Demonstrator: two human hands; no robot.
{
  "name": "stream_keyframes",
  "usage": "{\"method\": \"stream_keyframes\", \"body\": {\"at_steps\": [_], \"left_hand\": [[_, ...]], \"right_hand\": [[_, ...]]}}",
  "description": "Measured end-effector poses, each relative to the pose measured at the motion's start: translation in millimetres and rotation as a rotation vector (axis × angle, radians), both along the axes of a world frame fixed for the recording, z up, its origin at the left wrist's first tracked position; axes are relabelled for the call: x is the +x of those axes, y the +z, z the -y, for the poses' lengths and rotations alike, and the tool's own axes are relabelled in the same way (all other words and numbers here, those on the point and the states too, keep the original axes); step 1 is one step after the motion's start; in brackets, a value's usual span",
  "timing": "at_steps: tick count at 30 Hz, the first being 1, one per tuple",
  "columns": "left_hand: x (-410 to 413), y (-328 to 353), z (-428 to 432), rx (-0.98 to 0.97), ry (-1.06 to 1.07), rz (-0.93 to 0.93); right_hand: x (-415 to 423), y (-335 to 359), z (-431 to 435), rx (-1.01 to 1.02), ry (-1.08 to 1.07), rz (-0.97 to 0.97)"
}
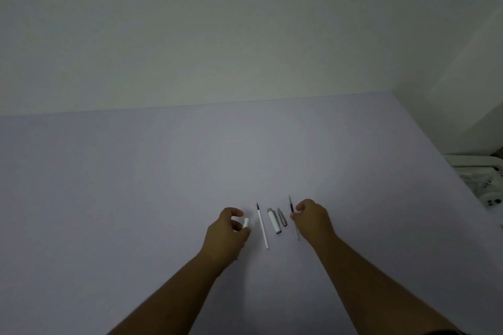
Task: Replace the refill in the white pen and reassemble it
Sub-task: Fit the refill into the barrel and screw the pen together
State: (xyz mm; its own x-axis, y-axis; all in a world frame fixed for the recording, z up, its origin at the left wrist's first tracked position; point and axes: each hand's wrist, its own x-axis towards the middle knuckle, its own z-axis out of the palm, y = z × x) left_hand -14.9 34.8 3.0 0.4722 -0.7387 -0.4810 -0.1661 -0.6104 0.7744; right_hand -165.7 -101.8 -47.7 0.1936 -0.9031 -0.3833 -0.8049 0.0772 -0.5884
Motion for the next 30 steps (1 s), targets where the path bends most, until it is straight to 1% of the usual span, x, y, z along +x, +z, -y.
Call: {"method": "stream_keyframes", "body": {"at_steps": [7, 11, 14, 17, 20, 23, 26, 28, 30], "left_hand": [[4, -2, -2, -0.007, 0.025, 0.029], [5, -4, -2, -0.005, 0.038, 0.062], [7, -5, -3, -0.012, 0.046, 0.087], [8, -7, -3, -0.011, 0.041, 0.11], [9, -8, -3, -0.009, 0.042, 0.117], [11, -10, -5, -0.005, 0.049, 0.124], [13, -11, -6, 0.002, 0.05, 0.135], [14, -10, -7, 0.007, 0.045, 0.136], [14, -9, -8, 0.012, 0.044, 0.126]], "right_hand": [[2, 4, -3, -0.021, -0.002, -0.009], [9, 11, -8, -0.118, 0.038, 0.016], [24, 15, -17, -0.154, 0.208, -0.033], [43, 14, -31, -0.211, 0.462, -0.213], [54, 9, -44, -0.254, 0.56, -0.345], [59, 4, -52, -0.255, 0.569, -0.385], [62, 5, -54, -0.193, 0.517, -0.354], [64, 8, -54, -0.146, 0.435, -0.274], [66, 15, -52, -0.114, 0.314, -0.125]]}}
